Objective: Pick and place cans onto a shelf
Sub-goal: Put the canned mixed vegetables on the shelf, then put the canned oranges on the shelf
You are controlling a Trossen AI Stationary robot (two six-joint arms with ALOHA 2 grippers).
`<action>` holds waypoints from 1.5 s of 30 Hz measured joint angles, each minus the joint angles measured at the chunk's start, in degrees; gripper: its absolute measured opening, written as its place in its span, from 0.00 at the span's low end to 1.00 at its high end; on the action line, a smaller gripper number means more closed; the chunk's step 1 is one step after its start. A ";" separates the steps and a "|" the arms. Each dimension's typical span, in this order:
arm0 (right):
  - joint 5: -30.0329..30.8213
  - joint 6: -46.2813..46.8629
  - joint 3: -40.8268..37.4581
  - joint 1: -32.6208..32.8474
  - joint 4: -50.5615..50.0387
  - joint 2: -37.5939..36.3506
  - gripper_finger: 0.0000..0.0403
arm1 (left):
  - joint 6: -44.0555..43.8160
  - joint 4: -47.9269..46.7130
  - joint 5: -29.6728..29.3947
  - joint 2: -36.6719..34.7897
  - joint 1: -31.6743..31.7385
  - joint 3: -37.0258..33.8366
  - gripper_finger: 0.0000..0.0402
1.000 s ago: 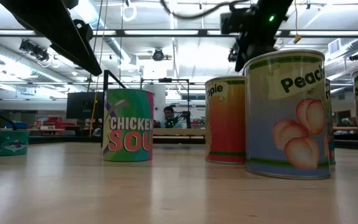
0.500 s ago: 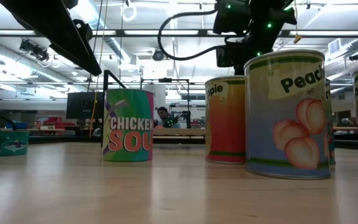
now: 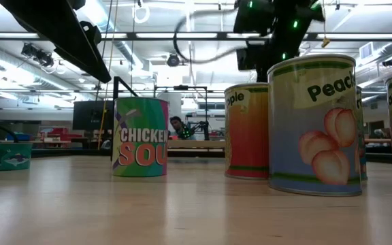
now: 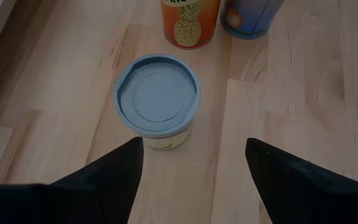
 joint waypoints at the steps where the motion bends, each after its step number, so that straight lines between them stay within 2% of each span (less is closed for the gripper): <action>1: -0.44 0.97 0.87 0.99 -1.01 -0.02 0.94 | 0.00 -0.01 -0.02 0.00 0.00 0.00 0.72; 5: -7.79 5.67 4.87 4.91 -4.21 -0.09 0.94 | -0.02 0.00 0.00 0.00 0.00 0.00 0.72; 9: -20.34 10.35 8.17 7.86 -4.14 -0.11 0.94 | -0.02 0.09 0.00 0.00 0.00 0.00 0.72; 13: -31.17 15.09 8.69 9.98 -0.03 -0.15 0.94 | -0.03 0.85 0.00 0.00 0.00 0.00 0.72; 17: -36.58 18.12 8.69 12.16 3.71 0.12 0.94 | -0.04 2.12 0.00 0.00 0.00 0.00 0.72; 30: -37.53 24.76 8.64 26.04 -3.89 -1.05 0.94 | 0.35 2.95 0.20 0.02 0.32 -0.02 0.72; 41: -36.23 40.54 8.64 34.29 -13.94 -0.83 0.94 | 0.33 3.02 0.17 0.02 0.35 -0.02 0.72; 45: -36.46 39.23 8.64 36.69 -16.80 -0.83 0.94 | 0.26 3.02 0.20 0.02 0.35 -0.02 0.72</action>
